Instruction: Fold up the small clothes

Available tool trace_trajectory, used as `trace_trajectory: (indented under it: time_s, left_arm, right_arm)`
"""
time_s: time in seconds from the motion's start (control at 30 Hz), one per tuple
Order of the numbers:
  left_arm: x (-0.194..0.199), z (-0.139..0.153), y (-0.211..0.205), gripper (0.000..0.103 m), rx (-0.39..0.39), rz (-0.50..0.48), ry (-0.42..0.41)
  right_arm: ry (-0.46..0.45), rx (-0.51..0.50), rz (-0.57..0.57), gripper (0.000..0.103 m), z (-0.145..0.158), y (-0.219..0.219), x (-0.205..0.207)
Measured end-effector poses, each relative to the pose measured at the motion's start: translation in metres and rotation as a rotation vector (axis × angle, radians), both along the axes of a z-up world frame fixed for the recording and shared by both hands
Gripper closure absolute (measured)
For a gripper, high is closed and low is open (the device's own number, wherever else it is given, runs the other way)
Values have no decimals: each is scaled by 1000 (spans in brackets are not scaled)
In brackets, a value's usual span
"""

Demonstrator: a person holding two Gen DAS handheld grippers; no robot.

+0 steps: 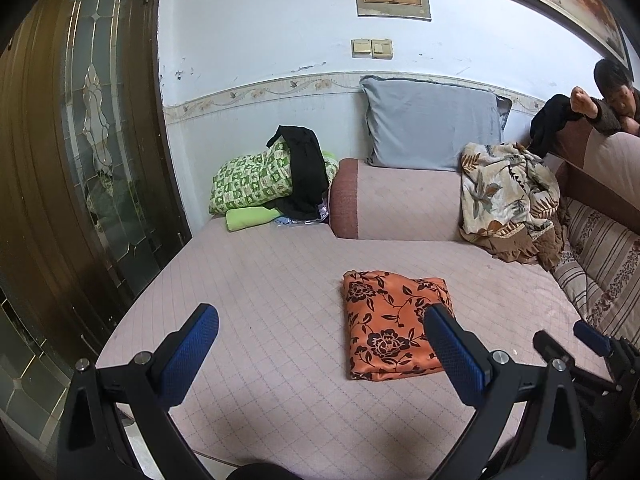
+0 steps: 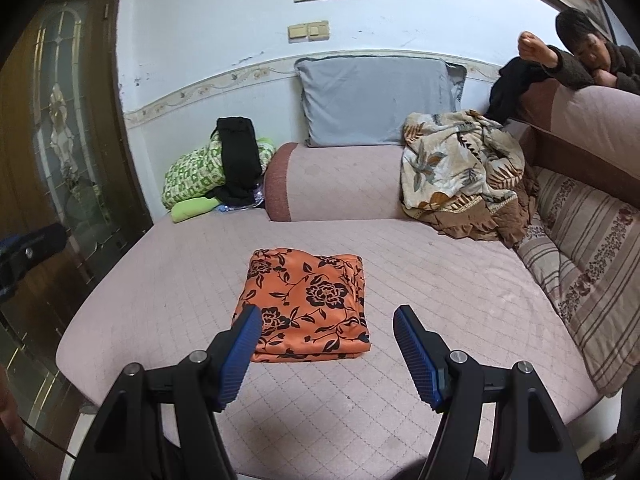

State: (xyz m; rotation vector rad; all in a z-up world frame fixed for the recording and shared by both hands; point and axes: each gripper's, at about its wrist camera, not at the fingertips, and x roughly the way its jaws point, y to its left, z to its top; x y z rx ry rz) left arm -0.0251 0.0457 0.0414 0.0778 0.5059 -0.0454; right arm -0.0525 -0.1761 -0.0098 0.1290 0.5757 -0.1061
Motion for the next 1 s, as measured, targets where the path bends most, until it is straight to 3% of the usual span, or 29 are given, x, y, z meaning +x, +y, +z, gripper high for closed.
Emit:
trace_trajectory:
  time_s: [0.4,1.0]
  left_arm:
    - [-9,9,16,1,-36,3,-36]
    - [-12,15,28,1,-60,-23,-58]
  right_arm:
    - [-30,-21,-39,31,31,5,-1]
    - [-50,-69,-26,31,44,28,11]
